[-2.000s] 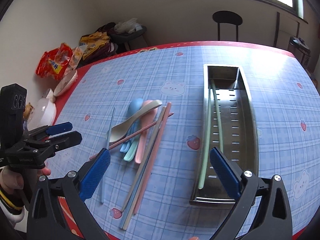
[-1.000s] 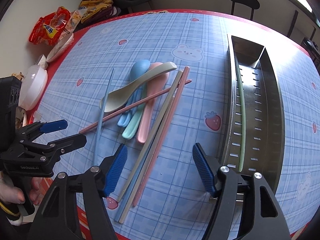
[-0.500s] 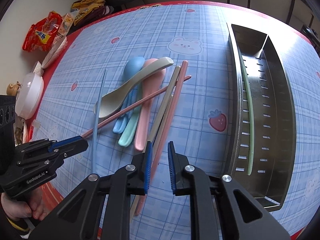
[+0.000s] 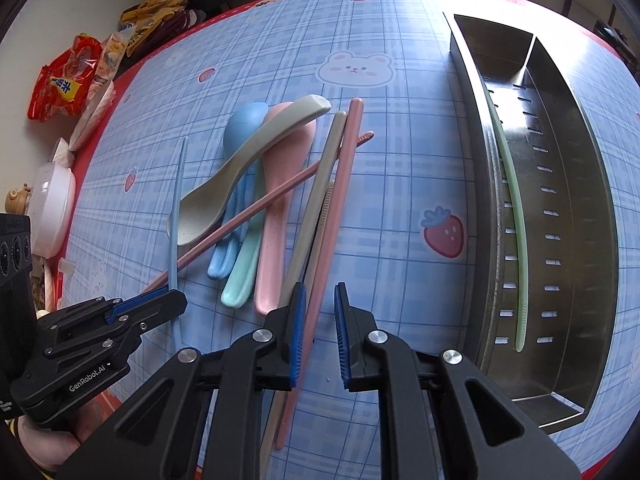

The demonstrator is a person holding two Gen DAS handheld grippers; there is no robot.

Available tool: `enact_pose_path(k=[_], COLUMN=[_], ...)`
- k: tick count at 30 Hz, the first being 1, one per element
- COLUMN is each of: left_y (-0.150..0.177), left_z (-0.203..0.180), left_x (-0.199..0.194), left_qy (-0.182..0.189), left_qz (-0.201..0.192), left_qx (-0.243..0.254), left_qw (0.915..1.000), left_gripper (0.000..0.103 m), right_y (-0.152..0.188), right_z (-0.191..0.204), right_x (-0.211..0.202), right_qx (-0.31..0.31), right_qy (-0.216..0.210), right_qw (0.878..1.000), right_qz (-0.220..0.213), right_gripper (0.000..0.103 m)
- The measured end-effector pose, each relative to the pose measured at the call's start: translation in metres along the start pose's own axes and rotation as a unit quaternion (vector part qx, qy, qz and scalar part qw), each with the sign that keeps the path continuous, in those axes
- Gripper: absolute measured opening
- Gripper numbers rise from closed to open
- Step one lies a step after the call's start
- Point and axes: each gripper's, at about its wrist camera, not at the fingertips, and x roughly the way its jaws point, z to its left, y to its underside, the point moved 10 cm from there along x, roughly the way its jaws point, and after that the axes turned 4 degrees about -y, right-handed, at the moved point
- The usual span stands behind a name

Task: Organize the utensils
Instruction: 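Close the right tool on the pink chopstick and lift it, then carry the pink chopstick into the steel tray and open the right tool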

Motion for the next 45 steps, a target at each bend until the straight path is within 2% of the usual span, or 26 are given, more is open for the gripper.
enact_pose_path(k=[7,11,17,25,35,41,45], left_y=[-0.004,-0.004,0.000,0.003,-0.004,-0.010,-0.023], left_z=[-0.002,-0.004,0.003,0.004,-0.015,-0.021,-0.034], left_x=[0.003,0.003,0.002,-0.015,-0.046,-0.051,-0.052], left_qy=[-0.003,0.008,0.008,0.022,0.044,0.046,0.049], left_qz=[-0.007,-0.016,-0.028,-0.045,-0.064,-0.061,-0.058], left_qx=[0.003,0.003,0.003,0.003,0.025,0.026,0.030], left_qw=[1.0000,0.9998,0.9996,0.9987,0.9967,0.9967,0.9966], left_gripper=[0.016,0.021,0.012,0.011,0.011,0.011,0.011], right_y=[0.003,0.006,0.014,0.021,0.020,0.015,0.003], right_z=[-0.002,-0.005,-0.005,-0.008,-0.003,-0.006,-0.018], right_x=[0.001,-0.006,-0.018,-0.030,-0.046,-0.058,-0.072], right_qx=[0.012,0.027,0.036,0.041,0.031,0.035,0.038], right_qy=[-0.009,-0.021,-0.038,-0.044,-0.053,-0.060,-0.052], right_qw=[1.000,0.999,0.998,0.997,0.996,0.994,0.992], right_qz=[-0.002,-0.014,-0.030,-0.046,-0.067,-0.083,-0.108], right_gripper=[0.009,0.007,0.007,0.007,0.007,0.007,0.007])
